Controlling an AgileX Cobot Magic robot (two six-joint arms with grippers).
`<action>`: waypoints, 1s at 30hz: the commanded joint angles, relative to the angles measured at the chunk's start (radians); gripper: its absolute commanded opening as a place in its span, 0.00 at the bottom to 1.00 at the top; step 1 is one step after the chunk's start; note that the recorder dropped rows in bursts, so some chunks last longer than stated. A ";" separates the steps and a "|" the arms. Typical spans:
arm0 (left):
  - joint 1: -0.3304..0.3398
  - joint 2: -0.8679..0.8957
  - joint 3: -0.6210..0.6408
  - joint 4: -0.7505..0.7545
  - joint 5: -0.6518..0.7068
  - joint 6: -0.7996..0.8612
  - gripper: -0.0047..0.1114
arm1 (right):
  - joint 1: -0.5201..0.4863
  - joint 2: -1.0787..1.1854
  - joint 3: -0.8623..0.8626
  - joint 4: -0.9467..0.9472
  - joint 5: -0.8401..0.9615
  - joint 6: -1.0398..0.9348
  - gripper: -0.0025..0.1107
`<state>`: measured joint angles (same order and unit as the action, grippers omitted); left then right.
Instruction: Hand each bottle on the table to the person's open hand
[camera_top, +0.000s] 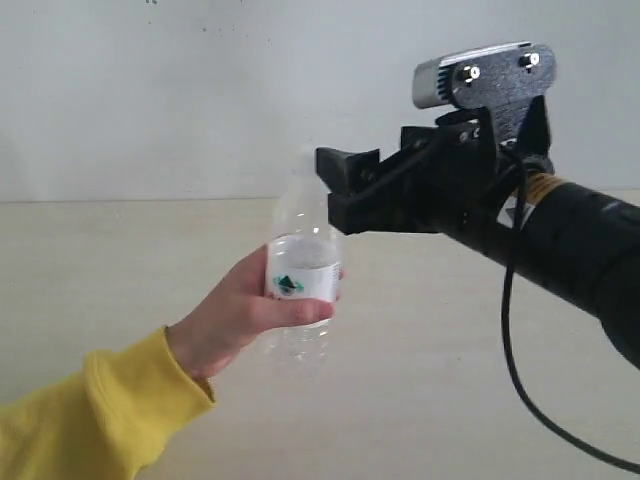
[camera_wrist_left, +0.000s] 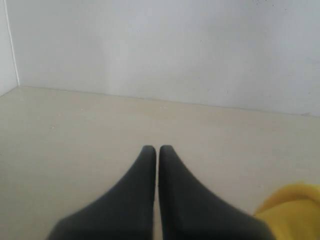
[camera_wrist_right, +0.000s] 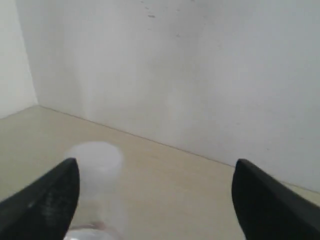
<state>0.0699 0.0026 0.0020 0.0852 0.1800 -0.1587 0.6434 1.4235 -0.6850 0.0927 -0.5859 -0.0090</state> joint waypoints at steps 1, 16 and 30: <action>0.003 -0.003 -0.002 0.000 -0.001 -0.003 0.08 | -0.093 -0.132 -0.002 0.056 0.167 -0.135 0.68; 0.003 -0.003 -0.002 0.000 -0.001 -0.003 0.08 | -0.295 -0.707 0.048 0.062 0.499 -0.227 0.02; 0.003 -0.003 -0.002 0.000 -0.001 -0.003 0.08 | -0.611 -1.043 0.104 0.095 0.901 -0.214 0.02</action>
<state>0.0699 0.0026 0.0020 0.0852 0.1800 -0.1587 0.1149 0.4547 -0.6199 0.1912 0.2009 -0.2088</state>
